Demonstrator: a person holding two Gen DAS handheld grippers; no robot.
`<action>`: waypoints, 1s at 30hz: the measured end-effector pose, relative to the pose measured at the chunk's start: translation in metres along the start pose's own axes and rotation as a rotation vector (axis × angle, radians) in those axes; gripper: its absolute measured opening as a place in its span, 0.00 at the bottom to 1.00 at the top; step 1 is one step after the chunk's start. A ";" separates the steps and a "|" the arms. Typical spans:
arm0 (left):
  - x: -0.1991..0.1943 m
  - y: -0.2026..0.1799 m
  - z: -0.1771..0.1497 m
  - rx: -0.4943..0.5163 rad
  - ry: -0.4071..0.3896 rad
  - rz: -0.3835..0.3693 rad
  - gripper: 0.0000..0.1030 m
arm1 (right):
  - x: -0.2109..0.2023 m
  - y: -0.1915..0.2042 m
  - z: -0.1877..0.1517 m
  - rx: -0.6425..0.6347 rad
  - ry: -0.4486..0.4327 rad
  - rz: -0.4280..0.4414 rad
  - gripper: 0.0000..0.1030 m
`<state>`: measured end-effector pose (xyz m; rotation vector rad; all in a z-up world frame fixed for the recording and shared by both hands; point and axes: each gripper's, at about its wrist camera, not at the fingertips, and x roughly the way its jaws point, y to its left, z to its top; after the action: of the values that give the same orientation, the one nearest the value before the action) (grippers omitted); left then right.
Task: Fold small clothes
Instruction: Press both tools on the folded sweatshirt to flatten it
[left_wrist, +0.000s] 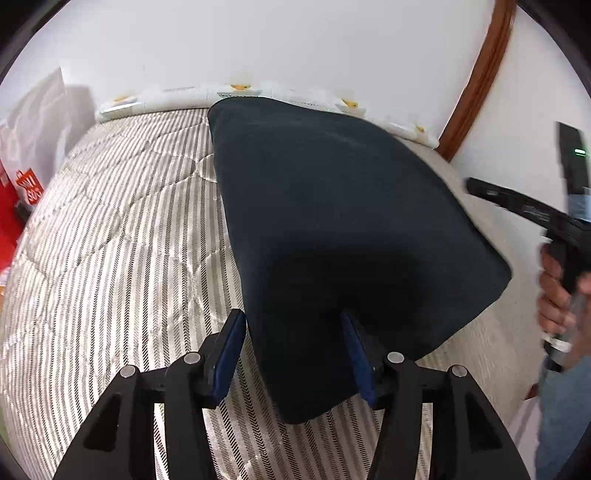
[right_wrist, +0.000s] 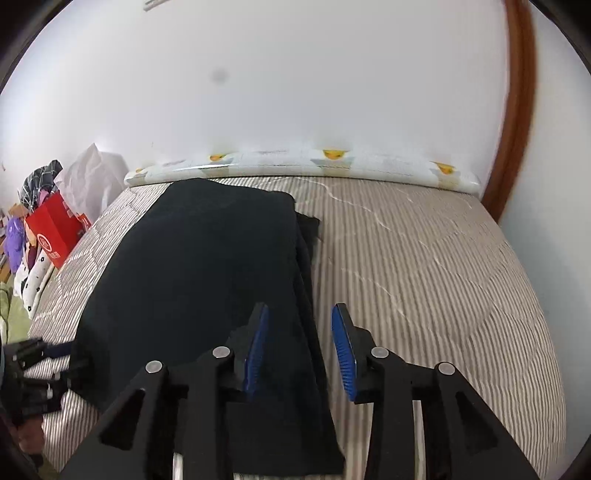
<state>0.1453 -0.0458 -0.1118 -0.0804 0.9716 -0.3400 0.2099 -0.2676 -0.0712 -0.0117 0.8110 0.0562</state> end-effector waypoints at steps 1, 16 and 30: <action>-0.002 0.002 0.003 -0.008 -0.005 -0.004 0.50 | 0.008 0.004 0.007 -0.009 0.011 -0.001 0.35; 0.027 0.019 0.080 0.001 -0.043 0.057 0.57 | 0.136 0.011 0.085 0.114 0.170 0.072 0.26; 0.022 0.011 0.070 -0.006 -0.048 0.063 0.57 | 0.081 -0.011 0.058 0.118 0.085 0.074 0.31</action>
<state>0.2167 -0.0482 -0.0924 -0.0635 0.9253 -0.2758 0.3085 -0.2729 -0.0898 0.1281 0.8987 0.0786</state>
